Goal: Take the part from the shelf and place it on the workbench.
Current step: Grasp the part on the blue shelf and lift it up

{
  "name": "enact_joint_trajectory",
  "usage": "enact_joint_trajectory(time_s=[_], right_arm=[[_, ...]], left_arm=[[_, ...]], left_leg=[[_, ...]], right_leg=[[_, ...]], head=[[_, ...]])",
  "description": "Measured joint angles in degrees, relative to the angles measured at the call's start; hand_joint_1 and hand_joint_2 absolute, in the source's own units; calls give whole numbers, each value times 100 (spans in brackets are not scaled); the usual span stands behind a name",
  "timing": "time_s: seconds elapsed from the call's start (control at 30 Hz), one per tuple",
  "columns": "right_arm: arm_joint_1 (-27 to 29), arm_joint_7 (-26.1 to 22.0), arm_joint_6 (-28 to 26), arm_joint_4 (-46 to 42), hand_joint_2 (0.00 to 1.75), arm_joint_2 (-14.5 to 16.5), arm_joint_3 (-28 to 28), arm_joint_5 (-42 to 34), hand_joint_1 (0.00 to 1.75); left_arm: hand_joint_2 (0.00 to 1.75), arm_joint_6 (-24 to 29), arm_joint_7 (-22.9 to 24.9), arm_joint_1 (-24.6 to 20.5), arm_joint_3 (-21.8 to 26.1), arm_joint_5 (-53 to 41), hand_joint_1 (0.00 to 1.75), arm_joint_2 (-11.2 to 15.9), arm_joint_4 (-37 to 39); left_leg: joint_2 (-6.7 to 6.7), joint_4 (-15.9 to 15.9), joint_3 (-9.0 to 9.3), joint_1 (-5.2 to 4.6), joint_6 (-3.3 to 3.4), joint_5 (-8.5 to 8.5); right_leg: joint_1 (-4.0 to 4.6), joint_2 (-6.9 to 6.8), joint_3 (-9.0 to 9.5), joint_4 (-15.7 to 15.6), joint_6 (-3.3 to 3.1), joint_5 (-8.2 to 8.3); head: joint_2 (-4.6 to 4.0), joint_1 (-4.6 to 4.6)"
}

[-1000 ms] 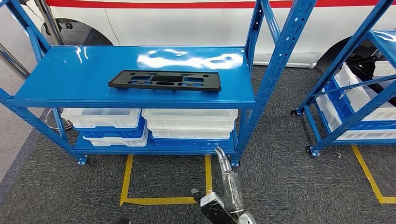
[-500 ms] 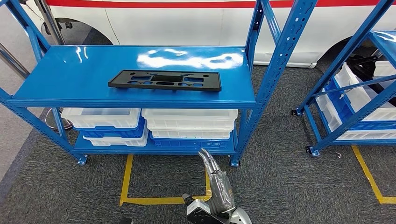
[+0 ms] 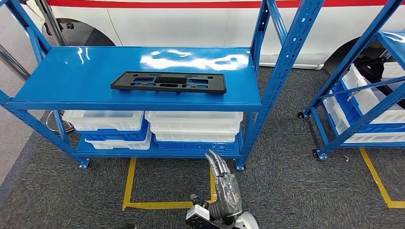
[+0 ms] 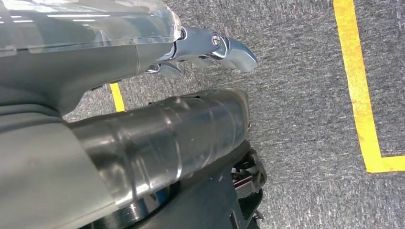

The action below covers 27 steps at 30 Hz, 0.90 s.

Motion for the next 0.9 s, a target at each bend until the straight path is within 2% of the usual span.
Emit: enact_joint_trajectory(time_s=[0.3, 0.4, 0.5, 0.53, 0.57, 0.63, 0.67, 0.7, 0.73, 0.77, 0.8, 0.83, 0.9], right_arm=[[7, 54, -80, -55, 175, -2, -52, 280, 0], [7, 56, -80, -66, 175, -2, -55, 299, 0], [-1, 56, -92, -103, 175, -2, -65, 338, 0], [-5, 58, -99, -114, 175, -2, -72, 355, 0], [-4, 61, -105, -119, 175, -2, -79, 370, 0], [5, 73, -111, -121, 175, -6, -91, 389, 0], [13, 82, -112, -121, 175, -8, -95, 395, 0], [16, 92, -112, -121, 175, -10, -99, 402, 0], [18, 101, -111, -121, 175, -10, -103, 408, 0], [19, 106, -111, -121, 175, -10, -105, 417, 0], [17, 108, -109, -121, 175, -10, -108, 426, 0], [15, 109, -108, -121, 175, -10, -111, 434, 0], [22, 113, -106, -122, 175, -10, -116, 450, 0]], left_arm=[[0, -4, -7, 0, 5, -57, 0, 39, 2], [0, -4, -7, 1, 5, -58, 0, 52, 2], [0, -5, -7, 0, 5, -66, 0, 56, 2], [0, -7, -7, -2, 5, -70, 0, 56, 2], [0, -8, -7, -3, 5, -75, 0, 56, 2], [0, -11, -7, -3, 6, -76, 0, 57, 2], [0, -14, -7, 2, 7, -77, 0, 57, 3], [0, -18, -7, 6, 7, -81, 0, 57, 5], [0, -24, -7, 7, 8, -86, 0, 57, 7], [0, -32, -7, 9, 8, -94, 0, 56, 8], [0, -42, -7, 6, 8, -102, 0, 56, 11], [0, -51, -7, 2, 8, -106, 0, 56, 14], [0, -63, -5, -8, 8, -110, 0, 57, 19]], left_leg=[[0, 37, -22, -27, 20, -11], [-1, 54, -49, -31, 52, -19], [-4, -59, 0, 17, 127, 22], [-3, -100, 29, 36, 151, 41], [0, -118, 41, 41, 165, 50], [0, -119, 46, 40, 180, 39], [-2, -118, 60, 40, 176, 24], [-6, -117, 86, 42, 165, 3], [-9, -116, 127, 46, 146, -26], [-10, -115, 163, 50, 121, -63], [-9, -106, 195, 40, 88, -104], [-9, -96, 212, 32, 53, -141], [8, -85, 223, 15, -15, -189]], right_leg=[[-33, 0, -5, -3, 30, 18], [-37, -3, -6, -18, 59, 33], [-25, 22, -28, 58, 118, -39], [-25, 45, -128, 264, 134, -158], [-35, 71, -302, 599, 142, -319], [-40, 88, -743, 1376, 156, -598], [-44, 89, -883, 1579, 160, -594], [-48, 89, -914, 1554, 159, -464], [-52, 84, -828, 1301, 150, -236], [-54, 64, -676, 906, 130, 20], [-42, 39, -515, 542, 104, 191], [-28, 21, -388, 261, 68, 266], [7, 22, -307, 91, -5, 202]], head=[[0, 0], [0, 0], [0, 5], [0, 7], [0, 7], [0, 6], [0, 6], [0, 7], [0, 7], [0, 9], [0, 9], [0, 7], [0, 1]])
